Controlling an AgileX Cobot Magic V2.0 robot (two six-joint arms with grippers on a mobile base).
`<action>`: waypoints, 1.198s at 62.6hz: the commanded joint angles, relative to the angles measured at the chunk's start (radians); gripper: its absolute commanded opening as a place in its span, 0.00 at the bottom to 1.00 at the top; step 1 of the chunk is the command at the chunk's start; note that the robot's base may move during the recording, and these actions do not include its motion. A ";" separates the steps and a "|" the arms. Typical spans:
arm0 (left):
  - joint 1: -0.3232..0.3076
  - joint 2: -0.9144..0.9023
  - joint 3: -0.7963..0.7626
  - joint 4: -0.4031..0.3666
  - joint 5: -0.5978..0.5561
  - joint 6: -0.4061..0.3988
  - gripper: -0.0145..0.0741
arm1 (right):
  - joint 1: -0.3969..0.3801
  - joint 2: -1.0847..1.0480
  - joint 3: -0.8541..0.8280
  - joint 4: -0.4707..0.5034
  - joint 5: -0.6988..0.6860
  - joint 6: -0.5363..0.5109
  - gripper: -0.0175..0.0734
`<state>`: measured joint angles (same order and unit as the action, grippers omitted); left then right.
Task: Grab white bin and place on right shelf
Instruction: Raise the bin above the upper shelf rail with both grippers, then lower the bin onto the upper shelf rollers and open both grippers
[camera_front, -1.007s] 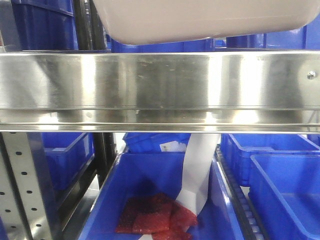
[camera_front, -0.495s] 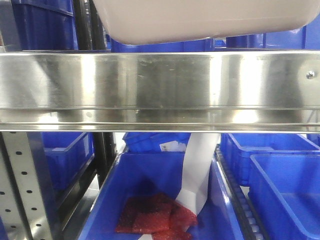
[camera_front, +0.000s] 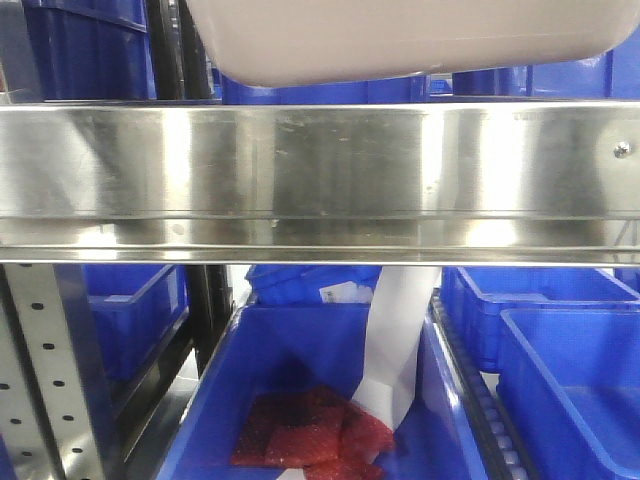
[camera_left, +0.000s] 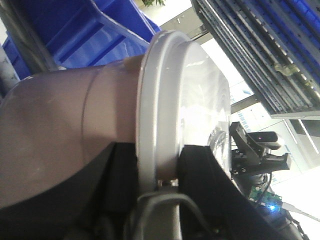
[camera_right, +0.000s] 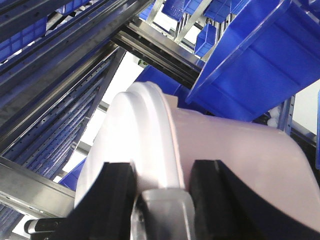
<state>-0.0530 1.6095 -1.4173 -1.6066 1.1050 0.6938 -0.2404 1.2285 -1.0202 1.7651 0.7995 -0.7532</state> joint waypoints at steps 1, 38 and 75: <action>-0.041 -0.050 -0.033 -0.077 0.119 0.065 0.02 | 0.025 -0.023 -0.042 0.134 0.136 0.001 0.26; -0.041 -0.050 -0.033 0.024 0.037 0.112 0.27 | 0.025 0.089 -0.042 0.134 0.194 -0.096 0.45; -0.041 -0.052 -0.033 0.099 -0.060 0.187 0.75 | 0.025 0.089 -0.042 0.097 0.041 -0.375 0.89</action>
<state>-0.0820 1.6095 -1.4173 -1.4628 1.0566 0.8529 -0.2141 1.3545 -1.0233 1.7642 0.8443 -1.0447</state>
